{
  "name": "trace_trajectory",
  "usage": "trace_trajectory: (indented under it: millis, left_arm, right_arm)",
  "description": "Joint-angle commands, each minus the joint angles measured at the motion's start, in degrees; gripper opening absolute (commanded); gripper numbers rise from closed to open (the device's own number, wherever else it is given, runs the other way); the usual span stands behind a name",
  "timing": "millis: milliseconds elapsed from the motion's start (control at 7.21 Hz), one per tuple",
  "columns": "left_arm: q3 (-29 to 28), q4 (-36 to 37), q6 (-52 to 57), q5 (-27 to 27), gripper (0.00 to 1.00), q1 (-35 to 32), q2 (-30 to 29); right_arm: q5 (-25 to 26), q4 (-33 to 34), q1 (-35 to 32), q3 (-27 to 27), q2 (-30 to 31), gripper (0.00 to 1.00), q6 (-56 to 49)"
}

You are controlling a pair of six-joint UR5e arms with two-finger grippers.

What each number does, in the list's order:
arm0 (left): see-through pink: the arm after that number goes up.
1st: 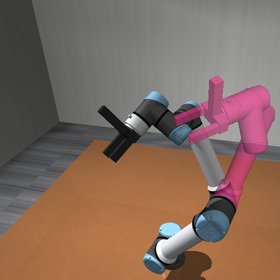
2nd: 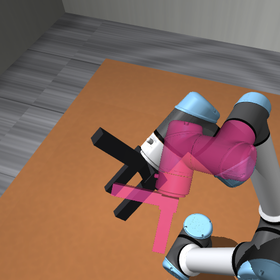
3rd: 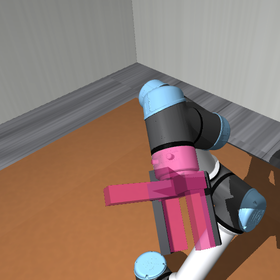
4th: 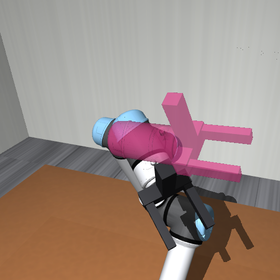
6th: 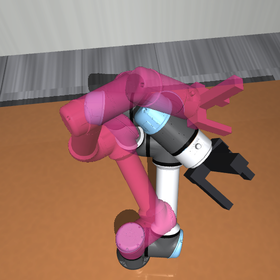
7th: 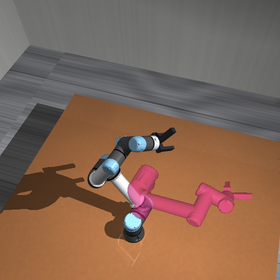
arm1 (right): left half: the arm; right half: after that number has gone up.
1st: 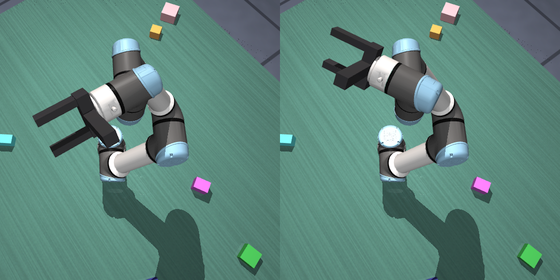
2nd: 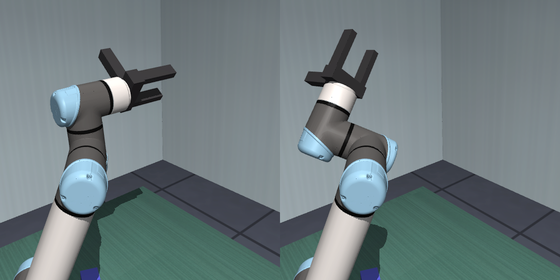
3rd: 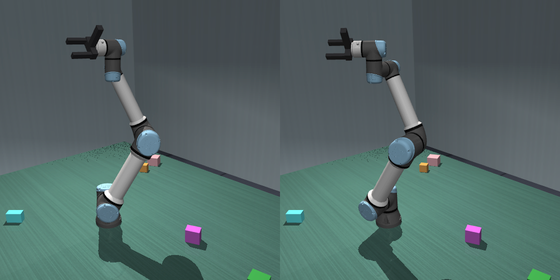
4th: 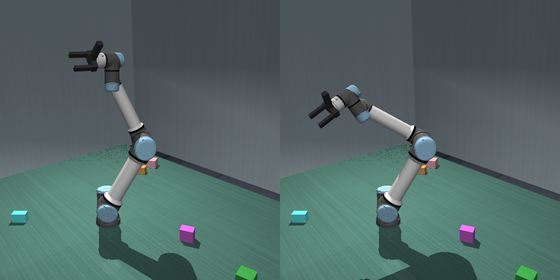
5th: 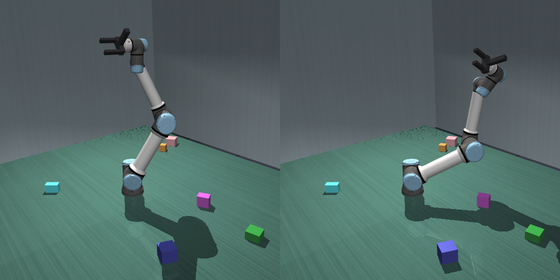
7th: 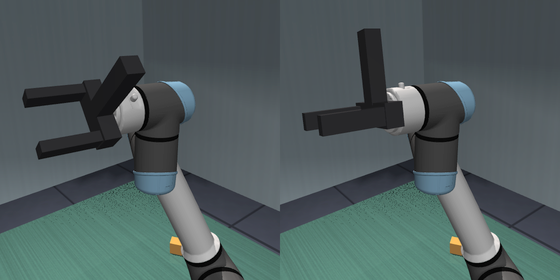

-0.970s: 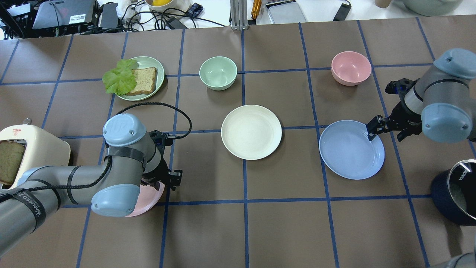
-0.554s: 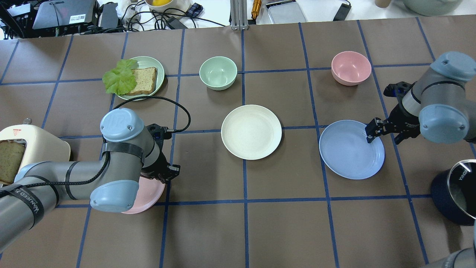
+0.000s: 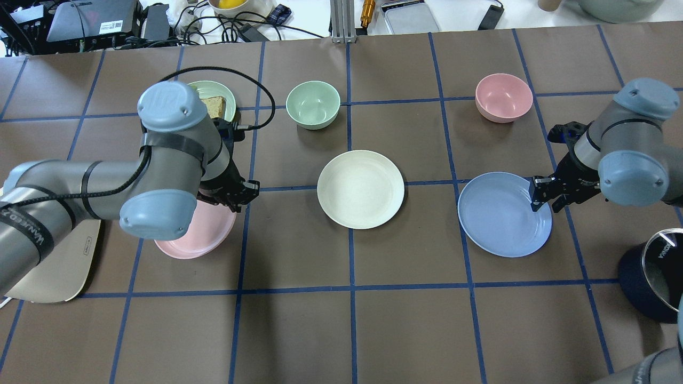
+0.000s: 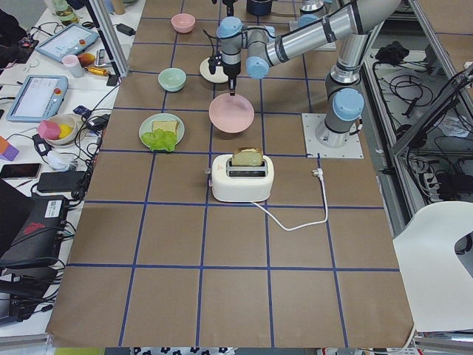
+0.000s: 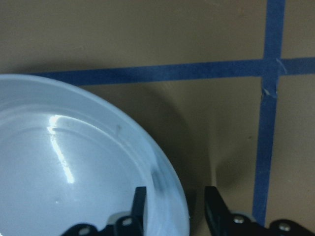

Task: Stack three plates with pink and blue
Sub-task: 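Grip the pink plate rim with the left gripper while the right grips the blue plate, then lift the pink plate with the left gripper and lower it onto the cream plate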

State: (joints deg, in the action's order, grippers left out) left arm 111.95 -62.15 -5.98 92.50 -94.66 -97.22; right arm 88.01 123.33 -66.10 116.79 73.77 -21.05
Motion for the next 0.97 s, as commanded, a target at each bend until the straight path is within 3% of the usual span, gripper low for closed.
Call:
trace_trajectory:
  millis: [0, 277, 554, 832]
  left_arm:
    - [-11.2, -3.8, -8.2, -0.2, 0.0, -5.8, -5.3]
    - [-21.0, -4.0, -16.9, -0.2, 0.0, -13.9, -12.1]
    - [-30.8, -4.1, -24.7, -0.1, 0.0, -21.0, -20.8]
    - [-39.6, -5.3, -29.0, 0.0, 0.0, -26.2, -27.9]
  right_arm:
    - [-0.3, -0.2, 0.1, -0.4, 0.4, 0.0, -0.2]
    - [-4.0, -1.4, 0.1, -1.6, 1.0, 0.0, -0.2]
    - [-4.6, -11.2, 0.1, -10.0, 1.1, 0.0, -0.4]
    - [-4.8, -11.9, 0.1, -12.8, 0.6, 0.0, -1.2]
